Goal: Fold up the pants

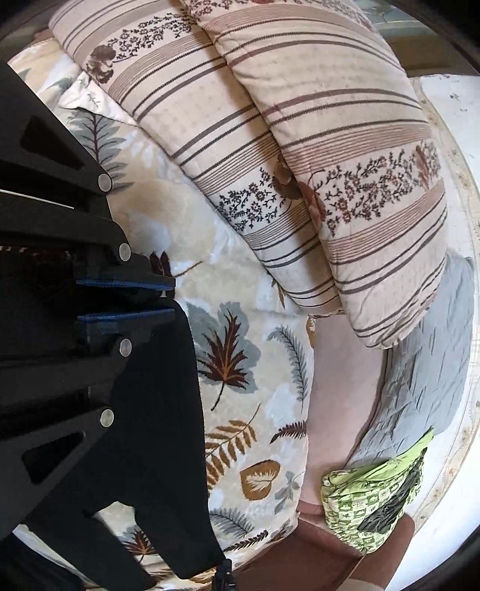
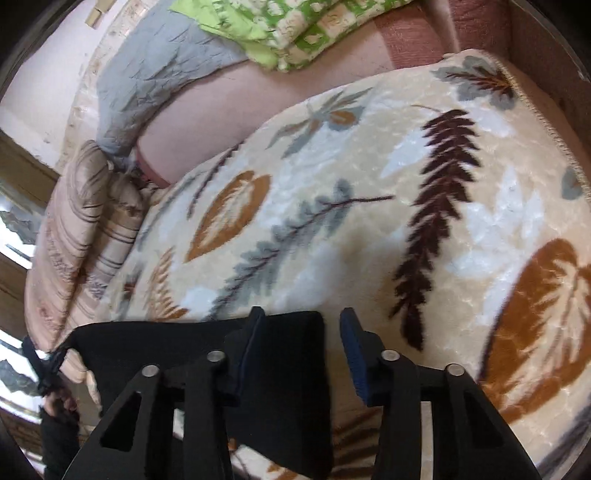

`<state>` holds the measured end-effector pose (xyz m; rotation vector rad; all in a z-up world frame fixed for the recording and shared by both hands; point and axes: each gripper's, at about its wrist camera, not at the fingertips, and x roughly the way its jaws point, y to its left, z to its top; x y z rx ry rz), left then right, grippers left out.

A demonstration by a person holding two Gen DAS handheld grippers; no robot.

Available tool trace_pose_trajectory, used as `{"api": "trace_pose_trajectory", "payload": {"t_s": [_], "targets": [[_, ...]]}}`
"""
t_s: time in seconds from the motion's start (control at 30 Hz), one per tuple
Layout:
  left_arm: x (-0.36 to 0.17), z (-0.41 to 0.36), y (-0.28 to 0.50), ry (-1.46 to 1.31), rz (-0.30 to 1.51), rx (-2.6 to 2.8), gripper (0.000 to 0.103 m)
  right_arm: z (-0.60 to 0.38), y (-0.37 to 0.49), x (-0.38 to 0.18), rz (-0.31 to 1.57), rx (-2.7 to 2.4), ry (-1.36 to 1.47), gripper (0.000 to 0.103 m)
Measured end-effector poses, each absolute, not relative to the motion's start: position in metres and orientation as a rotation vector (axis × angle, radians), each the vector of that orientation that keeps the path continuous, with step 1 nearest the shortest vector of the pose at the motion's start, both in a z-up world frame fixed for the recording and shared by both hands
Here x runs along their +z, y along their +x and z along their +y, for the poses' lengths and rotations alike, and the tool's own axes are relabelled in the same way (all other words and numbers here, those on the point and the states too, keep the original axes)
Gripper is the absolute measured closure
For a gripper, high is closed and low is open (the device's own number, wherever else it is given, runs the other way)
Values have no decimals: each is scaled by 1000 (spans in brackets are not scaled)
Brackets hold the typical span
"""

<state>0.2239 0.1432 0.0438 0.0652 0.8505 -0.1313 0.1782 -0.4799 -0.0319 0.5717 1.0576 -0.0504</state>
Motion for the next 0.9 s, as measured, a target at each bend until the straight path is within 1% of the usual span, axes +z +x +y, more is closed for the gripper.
{"api": "trace_pose_trajectory", "payload": {"t_s": [0.03, 0.07, 0.1, 0.13, 0.27, 0.37, 0.47, 0.57, 0.77, 0.87, 0.9], "targets": [[42, 143, 226, 64, 856, -134, 95, -476, 179, -34, 1070, -52, 548, 70], [41, 143, 227, 65, 861, -132, 95, -474, 181, -36, 1086, -53, 531, 82], [40, 143, 228, 66, 862, -127, 95, -473, 181, -37, 1093, -56, 516, 95], [39, 143, 228, 69, 858, -122, 95, -471, 179, -35, 1079, -64, 494, 97], [38, 133, 213, 134, 842, -148, 95, -461, 165, -14, 999, -34, 394, 98], [42, 132, 189, 181, 795, -189, 95, -441, 145, 5, 953, 39, 247, 98], [46, 139, 157, 209, 746, -232, 95, -420, 114, 17, 916, 123, 138, 98], [45, 154, 122, 217, 718, -263, 95, -404, 76, 26, 891, 194, 86, 98], [29, 182, 57, 223, 714, -285, 95, -386, 5, 25, 906, 276, 43, 98], [12, 195, 25, 199, 741, -292, 94, -380, -28, 13, 938, 285, 19, 98], [8, 199, 16, 193, 756, -291, 92, -380, -36, 7, 951, 280, 12, 98]]}}
